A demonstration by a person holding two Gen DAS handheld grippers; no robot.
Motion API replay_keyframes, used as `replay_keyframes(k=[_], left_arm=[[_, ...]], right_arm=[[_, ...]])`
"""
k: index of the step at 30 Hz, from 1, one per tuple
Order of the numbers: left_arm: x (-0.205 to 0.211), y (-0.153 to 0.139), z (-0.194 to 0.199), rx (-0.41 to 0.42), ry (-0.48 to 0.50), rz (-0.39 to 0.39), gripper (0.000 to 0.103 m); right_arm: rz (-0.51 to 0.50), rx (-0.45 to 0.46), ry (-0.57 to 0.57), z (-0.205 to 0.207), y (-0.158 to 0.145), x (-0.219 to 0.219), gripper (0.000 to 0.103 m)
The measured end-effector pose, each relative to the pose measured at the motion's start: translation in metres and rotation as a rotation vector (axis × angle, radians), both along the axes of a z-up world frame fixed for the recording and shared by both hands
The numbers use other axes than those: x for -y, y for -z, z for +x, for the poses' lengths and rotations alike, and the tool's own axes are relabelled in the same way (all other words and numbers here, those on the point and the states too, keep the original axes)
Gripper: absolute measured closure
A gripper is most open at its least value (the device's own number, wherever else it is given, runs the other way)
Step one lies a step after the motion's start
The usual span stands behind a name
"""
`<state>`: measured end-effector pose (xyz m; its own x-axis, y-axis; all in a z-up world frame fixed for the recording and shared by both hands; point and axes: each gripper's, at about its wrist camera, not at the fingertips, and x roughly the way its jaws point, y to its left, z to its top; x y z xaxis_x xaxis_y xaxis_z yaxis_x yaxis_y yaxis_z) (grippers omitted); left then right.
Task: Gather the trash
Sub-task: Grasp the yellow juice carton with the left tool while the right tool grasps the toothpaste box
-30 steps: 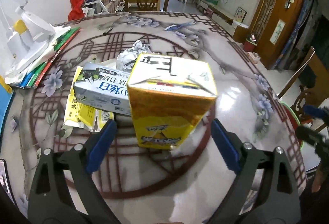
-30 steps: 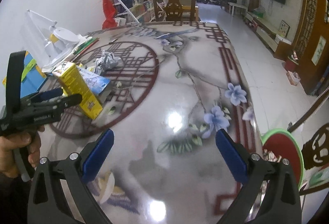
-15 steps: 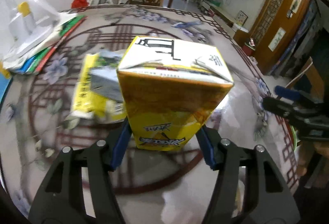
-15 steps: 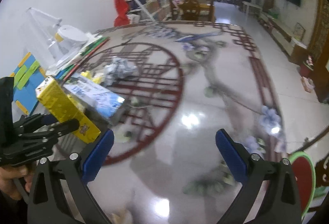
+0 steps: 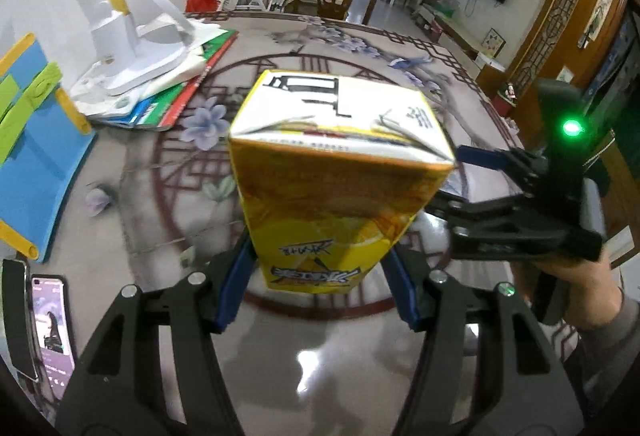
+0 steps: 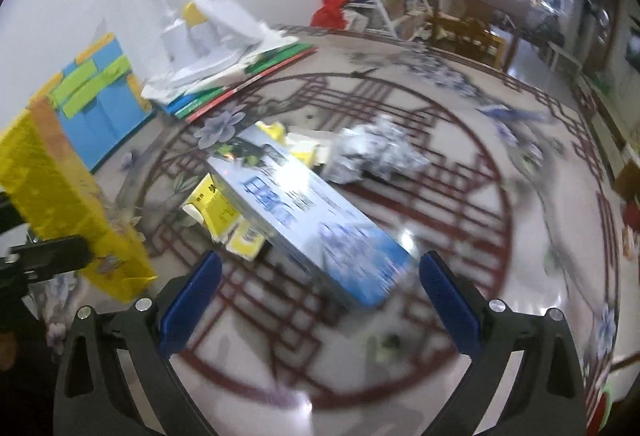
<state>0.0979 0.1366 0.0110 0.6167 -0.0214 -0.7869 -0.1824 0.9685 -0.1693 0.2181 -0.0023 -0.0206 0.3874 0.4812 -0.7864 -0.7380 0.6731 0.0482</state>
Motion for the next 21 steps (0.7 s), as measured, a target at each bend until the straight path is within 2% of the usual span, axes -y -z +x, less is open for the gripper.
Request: replay_keyframes(k=[6, 11, 14, 15, 17, 18, 21], left_arm=[[-0.016, 0.008, -0.007, 0.008, -0.035, -0.035, 0.044], [-0.021, 0.012, -0.005, 0.005, -0.037, -0.072, 0.044], [-0.023, 0.014, 0.000, 0.002, -0.042, -0.068, 0.044], [-0.024, 0.015, 0.001, -0.001, -0.045, -0.072, 0.044], [-0.025, 0.017, 0.003, -0.005, -0.050, -0.075, 0.044], [-0.025, 0.017, 0.004, -0.007, -0.052, -0.075, 0.044], [-0.025, 0.018, 0.002, -0.006, -0.053, -0.079, 0.044]], right_arm=[[-0.109, 0.045, -0.071, 0.003, 0.018, -0.037, 0.008], [-0.155, 0.062, -0.081, 0.011, 0.028, -0.048, 0.008], [-0.176, 0.087, -0.072, 0.016, 0.031, -0.051, 0.015], [-0.185, 0.100, -0.066, 0.017, 0.032, -0.051, 0.021], [-0.192, 0.111, -0.062, 0.020, 0.032, -0.050, 0.037], [-0.196, 0.105, -0.060, 0.022, 0.033, -0.050, 0.049], [-0.202, 0.089, -0.064, 0.024, 0.035, -0.047, 0.053]])
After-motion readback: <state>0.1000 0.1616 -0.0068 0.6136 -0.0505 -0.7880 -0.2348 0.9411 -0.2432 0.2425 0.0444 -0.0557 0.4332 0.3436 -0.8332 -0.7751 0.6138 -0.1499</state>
